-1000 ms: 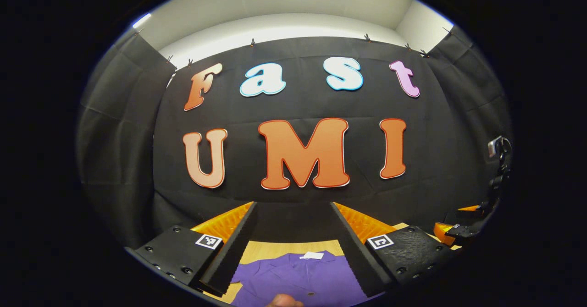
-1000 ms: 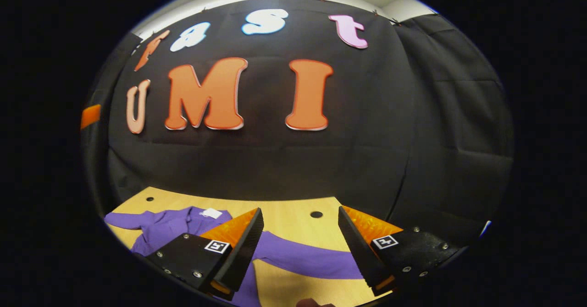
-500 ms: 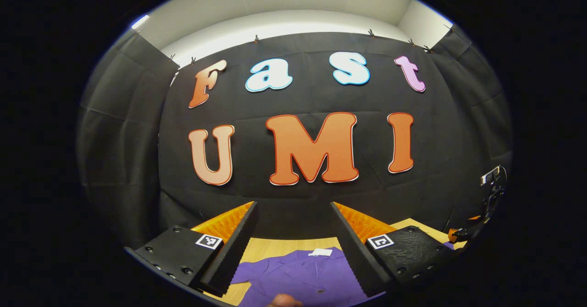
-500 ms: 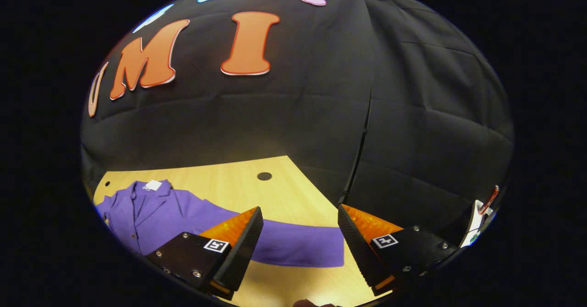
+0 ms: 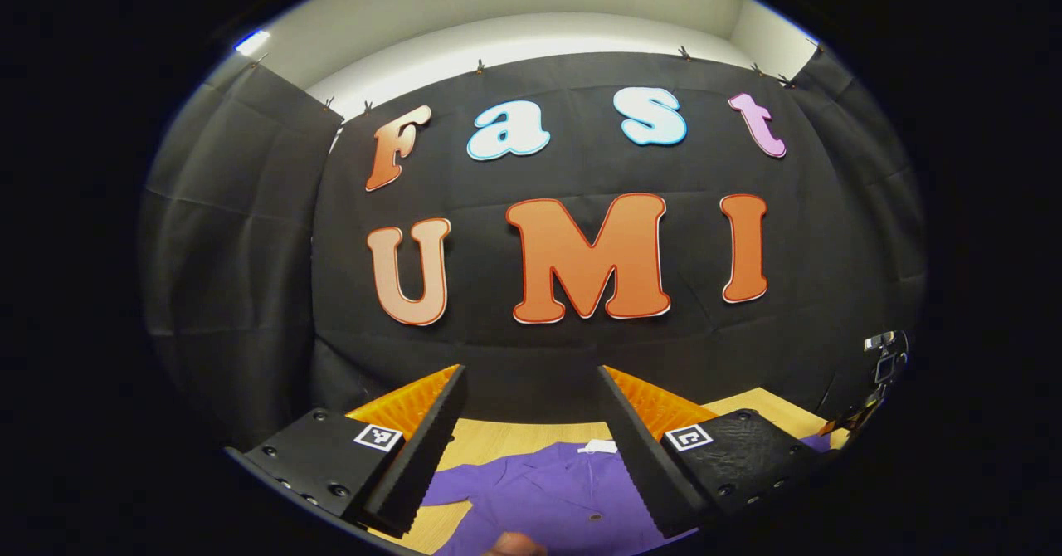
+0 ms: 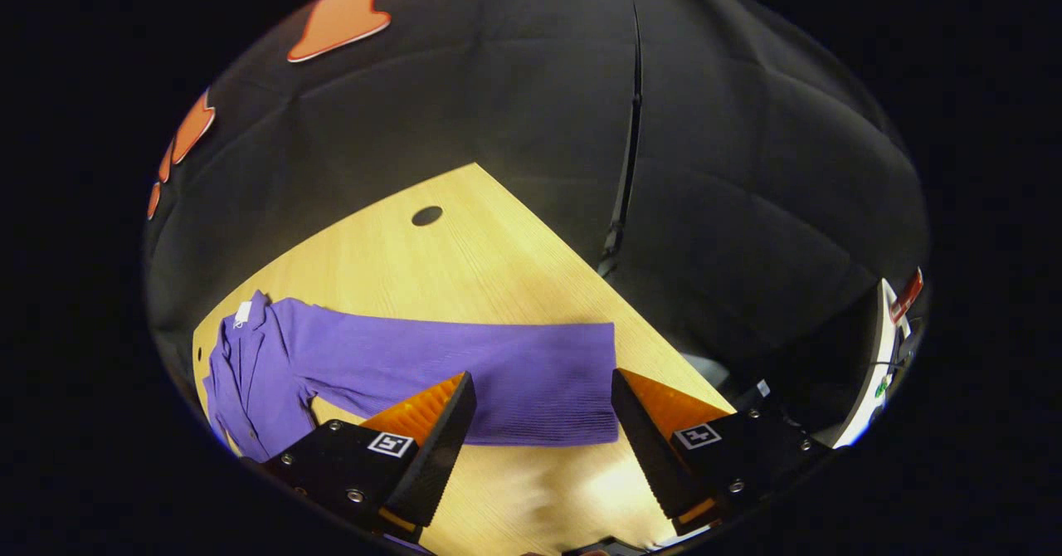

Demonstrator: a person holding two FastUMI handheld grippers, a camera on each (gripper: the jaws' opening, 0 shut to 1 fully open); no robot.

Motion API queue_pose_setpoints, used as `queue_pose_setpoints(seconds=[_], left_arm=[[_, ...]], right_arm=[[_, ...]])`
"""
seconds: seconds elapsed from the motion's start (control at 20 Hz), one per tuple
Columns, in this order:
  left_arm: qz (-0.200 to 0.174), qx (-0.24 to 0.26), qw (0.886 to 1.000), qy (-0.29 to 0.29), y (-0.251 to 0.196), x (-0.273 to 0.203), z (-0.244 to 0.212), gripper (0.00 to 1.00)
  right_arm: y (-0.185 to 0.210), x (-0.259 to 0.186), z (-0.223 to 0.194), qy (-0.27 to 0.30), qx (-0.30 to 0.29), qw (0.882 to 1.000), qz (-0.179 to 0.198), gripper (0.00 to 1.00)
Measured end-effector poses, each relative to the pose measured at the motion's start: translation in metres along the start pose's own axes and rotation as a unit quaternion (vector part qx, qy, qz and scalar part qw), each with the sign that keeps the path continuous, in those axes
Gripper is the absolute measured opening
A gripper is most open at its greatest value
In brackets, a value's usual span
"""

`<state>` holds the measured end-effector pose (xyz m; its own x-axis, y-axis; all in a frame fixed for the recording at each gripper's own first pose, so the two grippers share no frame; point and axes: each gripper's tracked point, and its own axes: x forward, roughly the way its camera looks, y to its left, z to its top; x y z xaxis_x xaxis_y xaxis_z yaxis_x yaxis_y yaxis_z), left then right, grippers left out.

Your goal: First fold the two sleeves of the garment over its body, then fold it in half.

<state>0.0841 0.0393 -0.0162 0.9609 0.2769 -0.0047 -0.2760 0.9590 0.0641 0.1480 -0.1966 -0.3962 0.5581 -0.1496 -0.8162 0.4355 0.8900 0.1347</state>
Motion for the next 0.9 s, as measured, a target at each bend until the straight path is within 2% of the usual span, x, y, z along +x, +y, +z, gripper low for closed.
queue_pose_setpoints(seconds=[0.2,0.4,0.6,0.7,0.8,0.9], left_arm=[[0.006,0.010,1.000,0.023,0.008,-0.006,-0.018,0.99],[0.020,0.026,0.999,0.037,0.015,-0.008,-0.025,1.00],[0.020,0.040,0.997,0.066,0.015,-0.012,-0.040,1.00],[0.014,0.051,0.996,0.077,0.009,-0.009,-0.046,1.00],[0.003,0.059,0.995,0.082,0.003,-0.007,-0.048,0.99],[-0.004,0.070,0.994,0.082,-0.001,-0.003,-0.049,0.99]], right_arm=[[-0.024,0.026,-0.014,0.103,0.003,0.995,-0.001,0.98],[-0.030,0.041,-0.025,0.176,0.024,0.984,0.006,0.97],[-0.025,0.053,-0.035,0.209,-0.002,0.978,0.005,0.96],[-0.032,0.059,-0.038,0.214,-0.017,0.977,-0.013,0.94],[-0.037,0.061,-0.036,0.217,-0.019,0.976,-0.023,0.83],[-0.041,0.062,-0.034,0.213,-0.019,0.977,-0.024,0.48]])
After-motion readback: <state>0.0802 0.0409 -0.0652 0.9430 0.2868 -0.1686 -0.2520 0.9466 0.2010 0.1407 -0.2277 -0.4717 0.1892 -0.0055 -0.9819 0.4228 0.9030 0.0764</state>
